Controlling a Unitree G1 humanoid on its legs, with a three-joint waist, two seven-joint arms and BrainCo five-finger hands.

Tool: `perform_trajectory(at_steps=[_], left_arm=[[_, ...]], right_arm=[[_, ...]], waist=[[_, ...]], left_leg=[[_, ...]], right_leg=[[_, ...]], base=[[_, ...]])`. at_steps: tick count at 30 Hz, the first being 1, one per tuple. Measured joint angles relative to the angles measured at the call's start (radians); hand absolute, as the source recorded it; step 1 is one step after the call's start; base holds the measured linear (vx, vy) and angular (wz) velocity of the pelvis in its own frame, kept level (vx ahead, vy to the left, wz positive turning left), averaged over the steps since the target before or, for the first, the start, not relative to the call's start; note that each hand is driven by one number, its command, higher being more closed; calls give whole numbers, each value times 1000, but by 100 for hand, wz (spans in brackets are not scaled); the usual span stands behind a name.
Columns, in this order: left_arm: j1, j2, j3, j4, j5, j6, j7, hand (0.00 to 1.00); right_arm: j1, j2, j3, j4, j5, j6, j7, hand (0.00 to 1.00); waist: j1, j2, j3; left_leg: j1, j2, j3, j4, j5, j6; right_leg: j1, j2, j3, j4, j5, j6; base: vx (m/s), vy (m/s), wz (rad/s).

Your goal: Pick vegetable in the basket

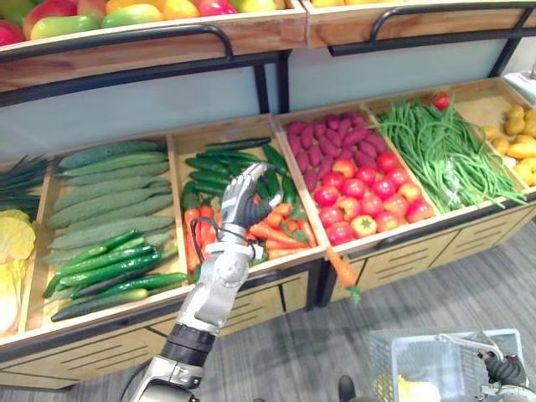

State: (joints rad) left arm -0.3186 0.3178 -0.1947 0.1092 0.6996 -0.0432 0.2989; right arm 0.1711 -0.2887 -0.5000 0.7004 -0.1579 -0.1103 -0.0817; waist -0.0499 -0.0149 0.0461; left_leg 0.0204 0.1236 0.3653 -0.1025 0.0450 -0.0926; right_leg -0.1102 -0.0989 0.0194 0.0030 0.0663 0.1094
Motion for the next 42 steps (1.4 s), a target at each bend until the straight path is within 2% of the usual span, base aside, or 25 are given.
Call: perform_trajectory(at_steps=[2,5,7,13,17,20,28,39,42], left_arm=[[0,52,-21,65,120,0,1,0],[-2,82,-31,79,186,-5,1,0],[-12,87,-31,116,202,-13,1,0],[-17,185,-51,290,264,-21,1,0],[-81,247,-85,391,280,-22,2,0],[-127,261,-116,481,304,-21,2,0],[-234,277,-199,573,335,-24,2,0],[-366,273,-305,575,336,-41,8,0],[-372,262,-310,617,335,-41,10,0]], right_arm=[[1,3,0,-1,0,-5,-2,100],[10,3,1,-11,1,-5,-2,100],[15,3,3,-15,1,-6,-2,100],[22,5,37,-14,1,-7,-3,100],[9,5,40,-13,2,-15,-6,100],[3,5,47,-11,5,-32,-7,100],[-26,5,58,21,11,-38,-10,100],[-33,4,67,-16,50,-44,-36,100],[-48,3,73,-28,51,-47,-41,100]], waist=[[1,-2,0],[5,-8,-3],[4,-10,-4],[-2,-13,-4],[0,-15,-2],[-3,-9,2],[-4,6,45],[-9,2,103],[-21,-3,114]], left_leg=[[-4,-2,0,0,0,0],[-14,-5,-4,0,0,0],[-16,-7,-10,0,0,1],[-18,-8,-14,0,-1,3],[-39,-10,1,1,-2,4],[-41,-10,9,3,-4,2],[-58,-5,37,7,-12,-4],[-88,-1,73,7,-16,-7],[-91,-1,92,7,-17,-8]], right_leg=[[-3,-3,-1,-1,-2,4],[-9,-6,-4,-6,0,6],[-7,-8,-12,-9,-1,7],[-9,-9,-15,-20,1,7],[-38,-10,-10,-22,5,2],[-45,-8,-2,-21,5,2],[-83,2,38,-15,6,1],[-147,13,79,17,6,1],[-162,17,96,22,6,1]], base=[[0,0,0],[12,1,4],[33,-1,8],[48,-6,0],[32,-4,-5],[46,-9,-12],[44,-15,-12],[16,-15,-10],[8,-12,-14]])
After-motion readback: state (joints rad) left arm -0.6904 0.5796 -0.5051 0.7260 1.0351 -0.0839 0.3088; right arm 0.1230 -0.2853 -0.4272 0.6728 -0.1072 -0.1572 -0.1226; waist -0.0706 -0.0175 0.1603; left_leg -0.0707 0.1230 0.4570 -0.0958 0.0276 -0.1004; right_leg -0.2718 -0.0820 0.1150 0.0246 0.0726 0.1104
